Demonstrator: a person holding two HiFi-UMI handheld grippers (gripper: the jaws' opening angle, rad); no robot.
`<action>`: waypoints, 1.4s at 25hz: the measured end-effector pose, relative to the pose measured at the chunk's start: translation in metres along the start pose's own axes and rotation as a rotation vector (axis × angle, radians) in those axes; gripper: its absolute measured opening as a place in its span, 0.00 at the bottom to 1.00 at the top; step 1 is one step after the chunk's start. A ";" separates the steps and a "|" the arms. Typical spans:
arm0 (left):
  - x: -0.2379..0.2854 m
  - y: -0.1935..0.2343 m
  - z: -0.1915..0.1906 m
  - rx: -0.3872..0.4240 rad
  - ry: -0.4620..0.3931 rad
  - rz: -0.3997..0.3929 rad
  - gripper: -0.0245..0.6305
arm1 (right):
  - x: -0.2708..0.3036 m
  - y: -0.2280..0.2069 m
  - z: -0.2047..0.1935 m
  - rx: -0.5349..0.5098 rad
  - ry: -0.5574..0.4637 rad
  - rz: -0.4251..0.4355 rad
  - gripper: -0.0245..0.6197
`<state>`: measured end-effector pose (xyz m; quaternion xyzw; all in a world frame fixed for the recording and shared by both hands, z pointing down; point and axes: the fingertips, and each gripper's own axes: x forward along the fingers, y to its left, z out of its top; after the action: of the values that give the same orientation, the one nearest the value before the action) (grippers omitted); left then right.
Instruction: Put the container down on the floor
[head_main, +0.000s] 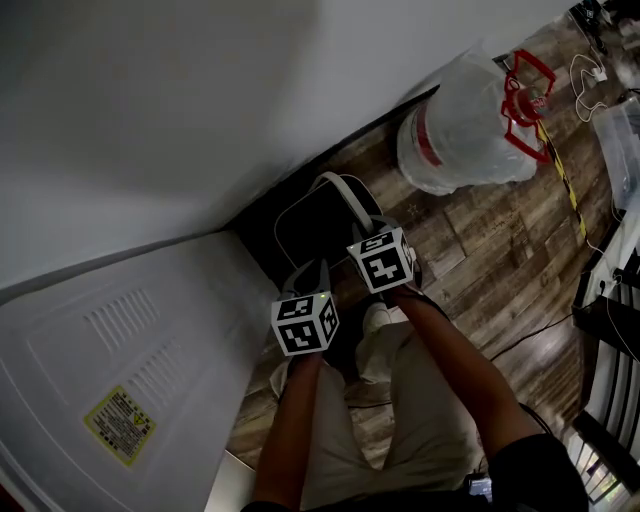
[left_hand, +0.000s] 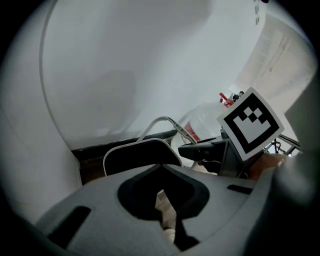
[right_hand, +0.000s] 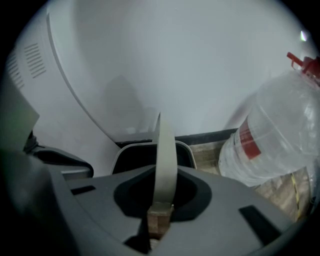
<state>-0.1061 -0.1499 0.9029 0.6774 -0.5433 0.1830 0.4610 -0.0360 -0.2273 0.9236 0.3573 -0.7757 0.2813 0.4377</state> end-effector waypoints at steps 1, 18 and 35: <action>0.001 -0.001 0.000 0.004 0.001 -0.003 0.06 | 0.000 -0.003 -0.003 0.002 0.007 0.000 0.09; 0.035 -0.033 -0.011 0.083 0.052 -0.074 0.06 | 0.011 -0.042 -0.035 0.078 0.027 0.013 0.09; 0.070 -0.034 -0.027 0.163 0.097 -0.096 0.06 | 0.044 -0.075 -0.059 0.122 0.021 0.037 0.22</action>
<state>-0.0439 -0.1677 0.9549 0.7282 -0.4704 0.2371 0.4384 0.0366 -0.2406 0.9991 0.3659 -0.7589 0.3399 0.4178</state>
